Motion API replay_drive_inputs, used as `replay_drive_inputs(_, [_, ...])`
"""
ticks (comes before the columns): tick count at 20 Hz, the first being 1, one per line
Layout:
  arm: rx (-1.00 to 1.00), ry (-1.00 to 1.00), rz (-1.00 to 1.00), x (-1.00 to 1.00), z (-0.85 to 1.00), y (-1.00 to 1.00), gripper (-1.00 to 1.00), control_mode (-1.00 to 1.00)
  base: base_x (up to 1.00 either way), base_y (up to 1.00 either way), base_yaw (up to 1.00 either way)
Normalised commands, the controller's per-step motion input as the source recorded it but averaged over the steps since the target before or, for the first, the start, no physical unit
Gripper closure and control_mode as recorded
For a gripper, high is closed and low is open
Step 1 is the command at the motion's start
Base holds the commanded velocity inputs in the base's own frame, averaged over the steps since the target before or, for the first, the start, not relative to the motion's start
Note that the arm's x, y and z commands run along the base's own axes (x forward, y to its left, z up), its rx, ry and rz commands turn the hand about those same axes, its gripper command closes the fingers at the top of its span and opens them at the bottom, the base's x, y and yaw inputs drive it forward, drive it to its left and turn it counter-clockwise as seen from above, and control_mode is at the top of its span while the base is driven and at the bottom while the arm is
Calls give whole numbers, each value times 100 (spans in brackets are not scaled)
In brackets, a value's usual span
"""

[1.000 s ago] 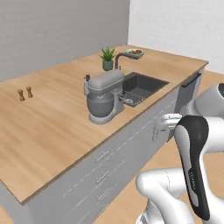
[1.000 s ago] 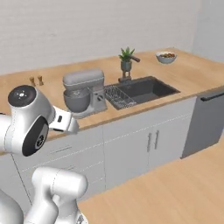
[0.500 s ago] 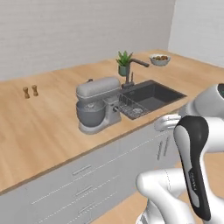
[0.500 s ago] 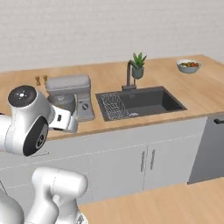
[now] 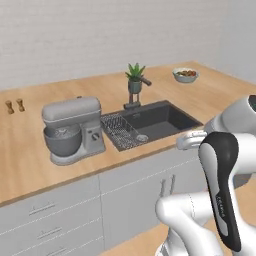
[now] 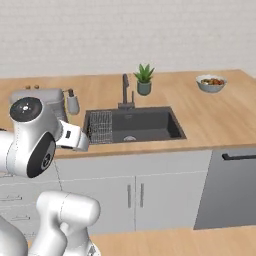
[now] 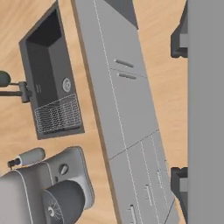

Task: Navigate to the dishwasher.

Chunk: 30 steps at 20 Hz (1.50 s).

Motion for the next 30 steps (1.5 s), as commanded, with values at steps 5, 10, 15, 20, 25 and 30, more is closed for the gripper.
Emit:
replay_drive_inputs(5, [0,0,0,0,0,0,-100,100,0,-100,34])
replay_drive_inputs(10, [0,0,0,0,0,0,-100,100,0,-100,37])
replay_drive_inputs(15, [0,0,0,0,0,0,-100,100,0,-100,34])
replay_drive_inputs(20, [0,0,0,0,0,0,-100,100,1,-100,22])
replay_drive_inputs(25, [0,0,0,0,0,0,-100,100,35,-100,10])
replay_drive_inputs(30, [0,0,0,0,0,0,-100,100,92,-98,0])
